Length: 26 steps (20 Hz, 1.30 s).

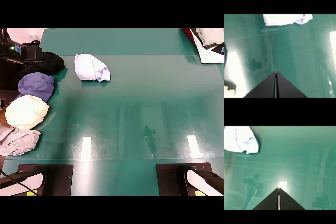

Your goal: Fold the shirts.

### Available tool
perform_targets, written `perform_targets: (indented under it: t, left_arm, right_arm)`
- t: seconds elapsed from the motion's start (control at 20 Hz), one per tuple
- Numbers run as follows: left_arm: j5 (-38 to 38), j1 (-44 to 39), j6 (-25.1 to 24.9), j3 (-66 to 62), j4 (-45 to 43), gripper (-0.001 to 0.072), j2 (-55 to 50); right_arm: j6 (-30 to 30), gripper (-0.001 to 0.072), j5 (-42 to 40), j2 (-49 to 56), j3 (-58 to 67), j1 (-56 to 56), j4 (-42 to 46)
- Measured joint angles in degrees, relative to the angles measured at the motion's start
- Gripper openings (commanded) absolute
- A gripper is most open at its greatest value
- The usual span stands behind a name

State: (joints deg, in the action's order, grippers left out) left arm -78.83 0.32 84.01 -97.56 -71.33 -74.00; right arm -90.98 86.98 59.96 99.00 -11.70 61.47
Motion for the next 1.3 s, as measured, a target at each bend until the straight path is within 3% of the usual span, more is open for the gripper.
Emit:
perform_targets:
  t: [0.9,0.95,1.0,1.3]
  left_arm:
    - [0.7,0.0,0.0,0.0,0.0,0.0027,0.0]
    - [1.3,0.0,0.0,0.1,0.2,0.0256,0.0]
    - [2.2,0.0,0.0,0.3,0.9,0.0555,0.0]
    - [12.3,0.0,-1.6,4.5,9.1,0.0542,-5.7]
  right_arm:
    - [0.0,0.0017,-0.3,0.4,-0.1,0.0,0.0]
    - [0.0,0.0017,-0.4,0.4,-0.1,0.0,0.0]
    - [0.0,0.0017,-0.8,0.4,-0.1,0.0,0.0]
    - [0.0,0.0017,-5.2,0.4,-0.1,0.0,-0.3]
